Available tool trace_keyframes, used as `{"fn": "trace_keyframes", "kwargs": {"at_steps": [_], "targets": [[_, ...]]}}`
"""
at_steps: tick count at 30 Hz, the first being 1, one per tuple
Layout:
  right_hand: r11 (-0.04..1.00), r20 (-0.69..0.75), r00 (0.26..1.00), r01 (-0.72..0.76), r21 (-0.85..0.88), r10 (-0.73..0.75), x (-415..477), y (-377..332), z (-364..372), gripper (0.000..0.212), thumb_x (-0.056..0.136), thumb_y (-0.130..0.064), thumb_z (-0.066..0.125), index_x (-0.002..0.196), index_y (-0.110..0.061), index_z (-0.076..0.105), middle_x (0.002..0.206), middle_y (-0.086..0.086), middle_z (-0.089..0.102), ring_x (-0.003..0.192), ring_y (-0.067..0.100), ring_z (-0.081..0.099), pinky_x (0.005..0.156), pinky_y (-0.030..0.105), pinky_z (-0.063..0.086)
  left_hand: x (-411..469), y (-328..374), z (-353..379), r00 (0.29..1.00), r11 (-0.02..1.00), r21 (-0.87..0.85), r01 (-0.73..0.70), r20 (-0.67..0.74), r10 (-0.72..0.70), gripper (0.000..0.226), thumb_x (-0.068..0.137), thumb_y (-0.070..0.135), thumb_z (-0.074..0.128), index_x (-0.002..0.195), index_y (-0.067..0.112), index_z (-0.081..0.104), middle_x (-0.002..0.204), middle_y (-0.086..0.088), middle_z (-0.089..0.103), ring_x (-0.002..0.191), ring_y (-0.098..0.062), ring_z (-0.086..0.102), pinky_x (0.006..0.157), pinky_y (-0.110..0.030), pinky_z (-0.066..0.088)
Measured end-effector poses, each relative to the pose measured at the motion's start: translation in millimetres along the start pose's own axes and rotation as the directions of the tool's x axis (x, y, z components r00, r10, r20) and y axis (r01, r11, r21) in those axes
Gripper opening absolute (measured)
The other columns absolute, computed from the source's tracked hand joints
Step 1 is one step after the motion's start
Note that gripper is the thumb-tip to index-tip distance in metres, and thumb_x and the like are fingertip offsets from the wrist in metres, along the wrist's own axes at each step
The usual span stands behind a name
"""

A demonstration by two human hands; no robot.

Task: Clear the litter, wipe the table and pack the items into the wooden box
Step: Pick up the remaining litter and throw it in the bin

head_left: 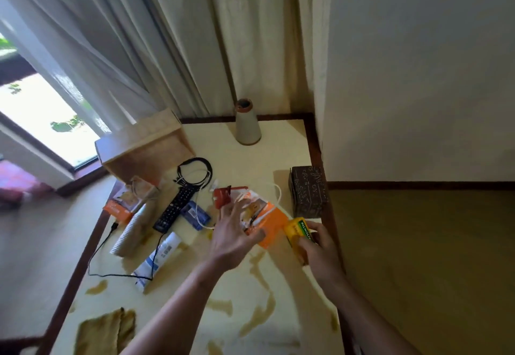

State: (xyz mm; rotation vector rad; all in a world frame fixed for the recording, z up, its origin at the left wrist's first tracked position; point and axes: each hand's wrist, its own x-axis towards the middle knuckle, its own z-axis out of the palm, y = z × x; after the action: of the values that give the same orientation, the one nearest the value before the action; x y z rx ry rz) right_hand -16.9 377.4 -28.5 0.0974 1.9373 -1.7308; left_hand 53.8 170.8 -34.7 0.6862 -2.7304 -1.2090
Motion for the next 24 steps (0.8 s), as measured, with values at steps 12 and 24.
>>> {"fn": "trace_keyframes", "kwargs": {"at_steps": [12, 24], "targets": [[1.000, 0.035, 0.999, 0.015, 0.012, -0.015, 111.6, -86.0, 122.9, 0.039, 0.086, -0.017, 0.063, 0.123, -0.028, 0.057, 0.104, 0.004, 0.069, 0.090, 0.020, 0.067, 0.075, 0.041, 0.056, 130.6, -20.9, -103.6, 0.982, 0.970, 0.180, 0.162, -0.123, -0.141, 0.092, 0.071, 0.079, 0.062, 0.148, 0.043, 0.027, 0.145, -0.011, 0.039, 0.132, -0.034, 0.037, 0.102, -0.049, 0.041], [0.916, -0.171, 0.983, -0.008, -0.402, -0.067, 221.1, -33.2, 172.2, 0.039, 0.077, -0.020, 0.074, 0.114, -0.012, 0.067, 0.104, 0.013, 0.073, 0.097, 0.033, 0.068, 0.086, 0.043, 0.055, 238.7, -85.9, -73.9, 0.992, 0.886, 0.463, 0.010, 0.107, -0.067, 0.097, 0.074, 0.067, 0.073, 0.153, 0.026, 0.037, 0.155, -0.015, 0.024, 0.144, -0.039, 0.022, 0.115, -0.047, 0.029]]}}
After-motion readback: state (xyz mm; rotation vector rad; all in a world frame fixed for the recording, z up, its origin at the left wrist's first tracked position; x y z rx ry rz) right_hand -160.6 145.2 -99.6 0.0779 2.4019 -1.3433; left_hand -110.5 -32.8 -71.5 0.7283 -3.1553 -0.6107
